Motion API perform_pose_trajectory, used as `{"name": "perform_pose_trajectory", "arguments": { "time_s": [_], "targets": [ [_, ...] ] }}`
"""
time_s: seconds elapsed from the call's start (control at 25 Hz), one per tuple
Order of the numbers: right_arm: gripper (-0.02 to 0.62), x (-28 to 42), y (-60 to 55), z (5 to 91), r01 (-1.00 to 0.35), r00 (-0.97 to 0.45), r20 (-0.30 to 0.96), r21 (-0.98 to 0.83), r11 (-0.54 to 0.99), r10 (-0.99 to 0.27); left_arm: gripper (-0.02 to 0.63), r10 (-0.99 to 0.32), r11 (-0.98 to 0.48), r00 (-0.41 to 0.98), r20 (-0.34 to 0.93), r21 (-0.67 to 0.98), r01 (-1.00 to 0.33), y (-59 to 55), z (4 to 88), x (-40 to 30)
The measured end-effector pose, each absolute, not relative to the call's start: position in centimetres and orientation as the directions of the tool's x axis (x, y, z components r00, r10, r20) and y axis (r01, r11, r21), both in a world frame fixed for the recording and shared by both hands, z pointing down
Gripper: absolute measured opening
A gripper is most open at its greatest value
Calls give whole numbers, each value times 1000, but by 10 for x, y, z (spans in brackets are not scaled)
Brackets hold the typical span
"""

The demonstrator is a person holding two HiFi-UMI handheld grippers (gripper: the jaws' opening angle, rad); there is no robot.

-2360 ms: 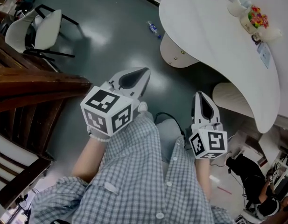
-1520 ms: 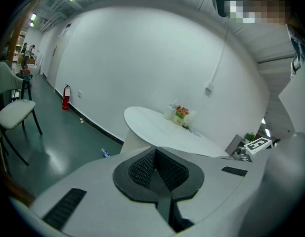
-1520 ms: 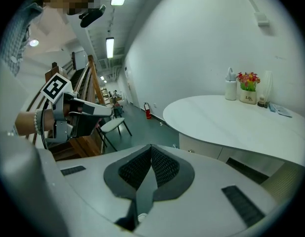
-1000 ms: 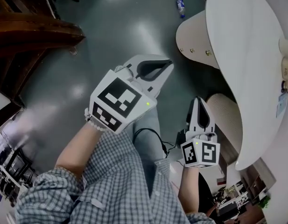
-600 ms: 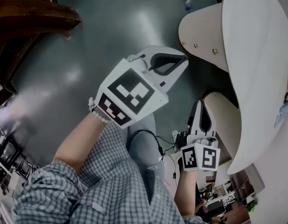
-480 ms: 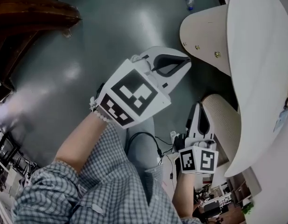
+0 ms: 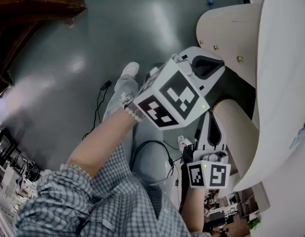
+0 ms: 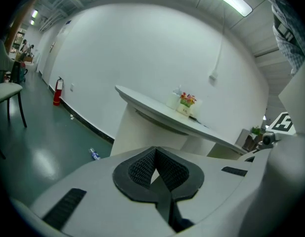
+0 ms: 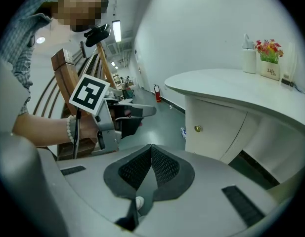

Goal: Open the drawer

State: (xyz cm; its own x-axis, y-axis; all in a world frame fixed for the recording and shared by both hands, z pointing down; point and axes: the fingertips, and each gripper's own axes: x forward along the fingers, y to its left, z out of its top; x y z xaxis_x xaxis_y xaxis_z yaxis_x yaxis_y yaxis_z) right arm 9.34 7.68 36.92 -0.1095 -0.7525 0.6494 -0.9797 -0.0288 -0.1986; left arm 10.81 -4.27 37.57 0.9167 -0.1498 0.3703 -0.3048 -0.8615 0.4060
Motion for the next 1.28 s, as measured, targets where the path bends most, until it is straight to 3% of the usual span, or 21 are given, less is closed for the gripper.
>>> {"name": "perform_pose_trajectory", "arguments": {
  "time_s": [0.64,0.8,1.28],
  "targets": [
    [9,112,91,387,-981,-97,686,-188,-46,-721,0,-167,-914,902,398,280,-293,-52,439,175],
    [9,113,95,387,-980,-90,697,-188,-60,-711,72,-125,-941,900,418,237,-241,-49,452,187],
    [9,133,106,385,-979,-72,697,-186,-82,-714,143,-91,-962,879,469,187,-199,-34,479,232]
  ]
}}
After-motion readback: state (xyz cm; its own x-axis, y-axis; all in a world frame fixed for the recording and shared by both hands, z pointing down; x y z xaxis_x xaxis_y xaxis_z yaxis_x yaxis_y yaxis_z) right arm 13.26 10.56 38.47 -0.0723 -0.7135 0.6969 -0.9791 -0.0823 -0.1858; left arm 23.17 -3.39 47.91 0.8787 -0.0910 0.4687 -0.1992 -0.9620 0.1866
